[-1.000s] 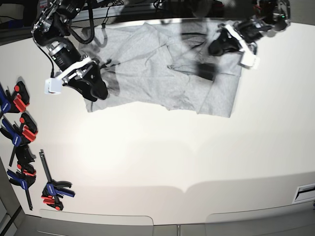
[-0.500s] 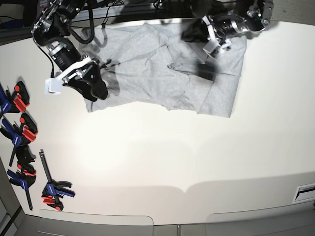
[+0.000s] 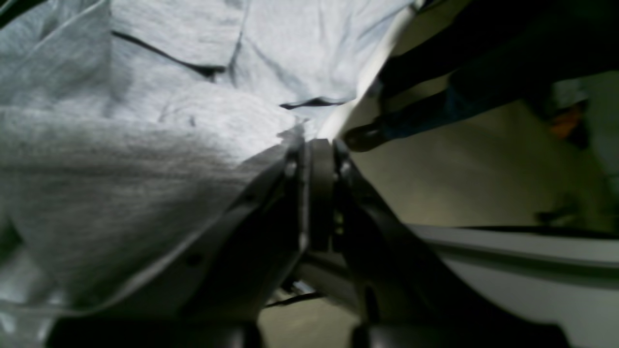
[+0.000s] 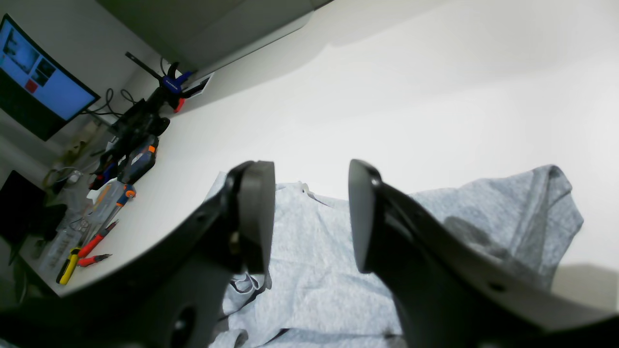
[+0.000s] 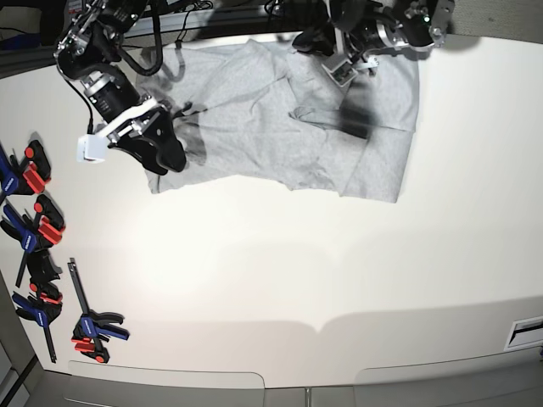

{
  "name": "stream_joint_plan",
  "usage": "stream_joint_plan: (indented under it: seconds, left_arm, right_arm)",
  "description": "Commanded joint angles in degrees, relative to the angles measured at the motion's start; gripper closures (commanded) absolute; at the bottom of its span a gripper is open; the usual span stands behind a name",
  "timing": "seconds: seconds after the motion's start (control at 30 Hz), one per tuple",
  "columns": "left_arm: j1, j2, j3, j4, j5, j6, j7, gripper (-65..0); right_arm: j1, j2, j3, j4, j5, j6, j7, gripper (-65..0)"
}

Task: Fold the T-shirt properly
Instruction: 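Carry the held fabric over the shirt toward the right gripper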

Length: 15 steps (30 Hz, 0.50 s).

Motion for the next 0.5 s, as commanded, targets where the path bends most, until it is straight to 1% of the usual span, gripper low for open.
stream_joint_plan:
  seconds: [0.0,0.03,0.07,0.1,0.27,0.33,0.37,0.4,0.47]
  left_arm:
    - [0.2,-0.2,-0.1,1.0,0.7,-0.5,-1.2,-5.4]
    - [0.2,-0.2,-0.1,1.0,2.0,-0.5,-1.2,-13.4]
    - [0.2,-0.2,-0.2,1.0,2.8,-0.5,-1.2,-19.2]
    - [0.2,-0.2,-0.2,1.1,3.2,-0.5,-1.2,-21.3]
    - [0.2,-0.2,-0.5,4.8,3.3,-0.5,-1.3,-21.3]
    - [0.2,-0.2,-1.7,7.6,3.3,-0.5,-3.4,-21.3]
    - [0.1,-0.2,-2.8,8.9,3.4,0.5,-5.1,-21.1]
    - [0.1,-0.2,-4.1,9.6,3.4,5.0,-6.4,-20.0]
    - [-0.5,0.0,-7.1,9.4,3.4,14.9,-8.9,-18.8]
  right_arm:
    - [0.3,0.3,0.2,1.1,1.7,0.5,1.5,-23.5]
    - [0.3,0.3,0.2,1.1,1.7,0.5,1.5,-23.5]
    - [0.3,0.3,0.2,1.1,1.7,0.5,1.6,-23.5]
    - [0.3,0.3,0.2,1.1,1.7,0.5,1.6,-23.5]
    - [0.3,0.3,0.2,1.1,1.7,0.5,1.6,-23.5]
    - [0.3,0.3,0.2,1.1,1.7,0.5,1.5,-23.5]
    - [0.3,0.3,0.2,1.1,1.7,0.5,1.5,-23.5]
    - [0.3,0.3,0.2,1.1,1.6,0.5,1.5,-23.5]
    - [0.3,0.3,0.2,1.1,1.7,0.5,1.5,-23.5]
